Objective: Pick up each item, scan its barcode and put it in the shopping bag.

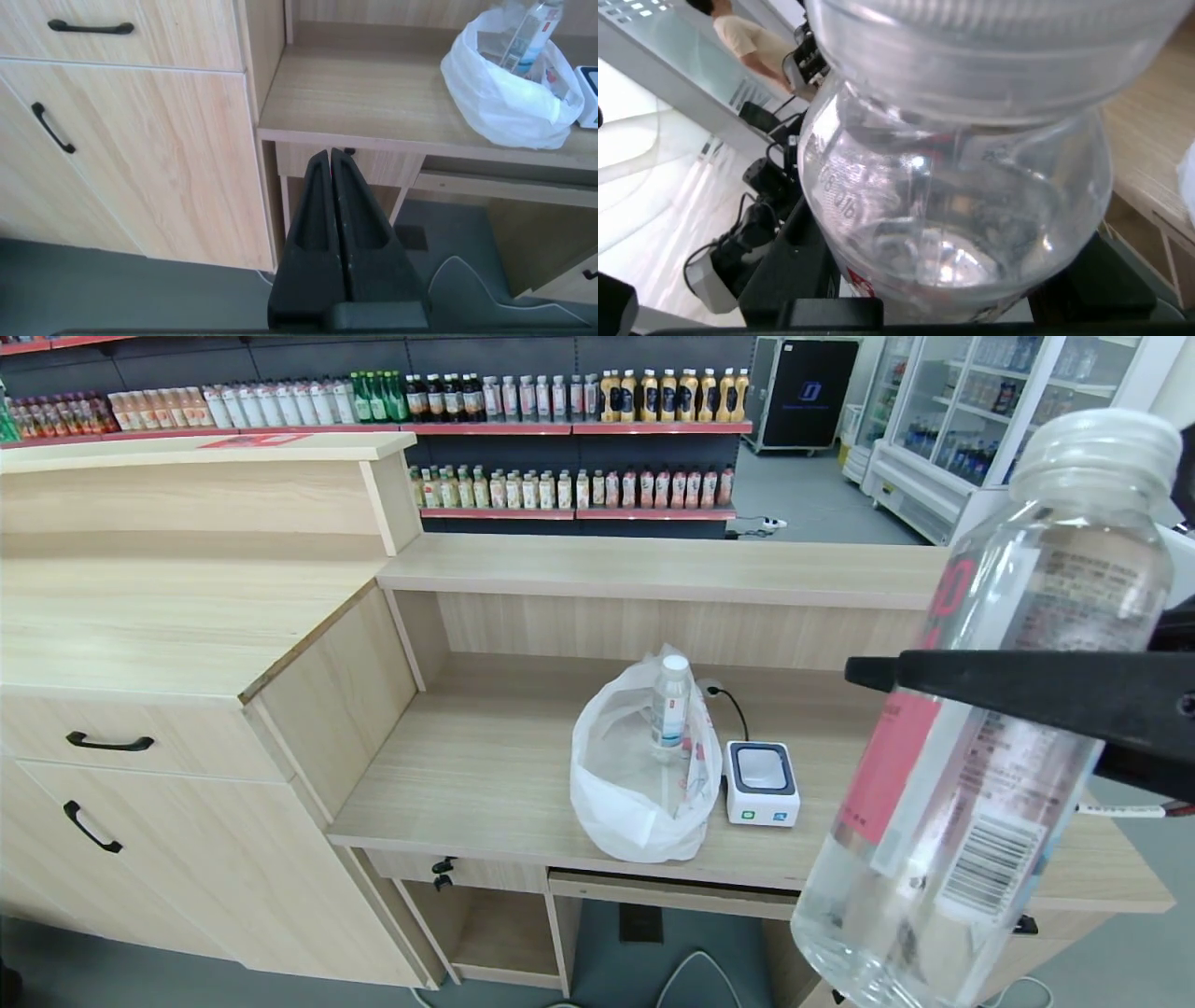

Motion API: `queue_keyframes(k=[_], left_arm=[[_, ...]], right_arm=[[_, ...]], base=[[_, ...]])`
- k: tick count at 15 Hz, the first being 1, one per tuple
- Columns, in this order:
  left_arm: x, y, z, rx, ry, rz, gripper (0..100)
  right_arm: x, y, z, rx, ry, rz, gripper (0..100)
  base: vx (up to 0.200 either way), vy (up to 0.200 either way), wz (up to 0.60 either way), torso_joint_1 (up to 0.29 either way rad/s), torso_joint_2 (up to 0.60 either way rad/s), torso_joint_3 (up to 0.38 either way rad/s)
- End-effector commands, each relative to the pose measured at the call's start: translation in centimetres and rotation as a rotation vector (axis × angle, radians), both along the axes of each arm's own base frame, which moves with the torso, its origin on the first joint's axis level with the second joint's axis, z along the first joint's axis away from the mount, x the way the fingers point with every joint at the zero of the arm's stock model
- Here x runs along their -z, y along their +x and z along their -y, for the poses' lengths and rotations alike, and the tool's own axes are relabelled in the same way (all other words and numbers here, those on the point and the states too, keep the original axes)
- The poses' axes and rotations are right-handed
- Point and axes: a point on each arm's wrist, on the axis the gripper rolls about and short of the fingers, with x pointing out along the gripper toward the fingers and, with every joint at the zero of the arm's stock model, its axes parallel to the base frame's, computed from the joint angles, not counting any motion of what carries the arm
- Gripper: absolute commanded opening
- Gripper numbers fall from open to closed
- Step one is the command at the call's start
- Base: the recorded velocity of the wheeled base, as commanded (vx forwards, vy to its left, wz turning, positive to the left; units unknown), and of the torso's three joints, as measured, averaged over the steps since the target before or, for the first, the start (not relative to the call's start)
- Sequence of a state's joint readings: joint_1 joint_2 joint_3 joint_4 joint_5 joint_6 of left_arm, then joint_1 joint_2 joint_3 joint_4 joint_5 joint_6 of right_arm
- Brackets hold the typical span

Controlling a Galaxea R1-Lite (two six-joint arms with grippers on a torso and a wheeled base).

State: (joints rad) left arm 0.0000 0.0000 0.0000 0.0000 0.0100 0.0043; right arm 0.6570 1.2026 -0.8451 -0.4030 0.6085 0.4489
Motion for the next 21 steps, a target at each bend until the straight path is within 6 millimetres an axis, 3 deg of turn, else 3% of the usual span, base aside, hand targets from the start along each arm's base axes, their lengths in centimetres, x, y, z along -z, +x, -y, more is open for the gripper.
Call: queue_keyframes(k=[1,3,9,21], left_arm=[[0.0,0.0,0.0,-0.001,0.0,0.0,0],[0.0,0.0,0.0,-0.001,0.0,0.0,0],[0.0,0.0,0.0,-0.001,0.0,0.0,0],[0.0,0.0,0.0,-0.001,0.0,0.0,0]], right_arm=[[-0.1,-0.5,-0.1,-0.023,0.003,0.004,0],[-0.3,-1.9,0.4,-0.081,-0.007,0.003,0],[0.0,-2.0,0.5,-0.078,-0.013,-0.002,0],[2.6,-0.1,0.5,-0.006,-0.111,0.018,0]], base=[[0.0,0.0,0.0,0.0,0.0,0.0],[0.0,0.0,0.0,0.0,0.0,0.0],[0.0,0.0,0.0,0.0,0.0,0.0],[0.0,0.0,0.0,0.0,0.0,0.0]])
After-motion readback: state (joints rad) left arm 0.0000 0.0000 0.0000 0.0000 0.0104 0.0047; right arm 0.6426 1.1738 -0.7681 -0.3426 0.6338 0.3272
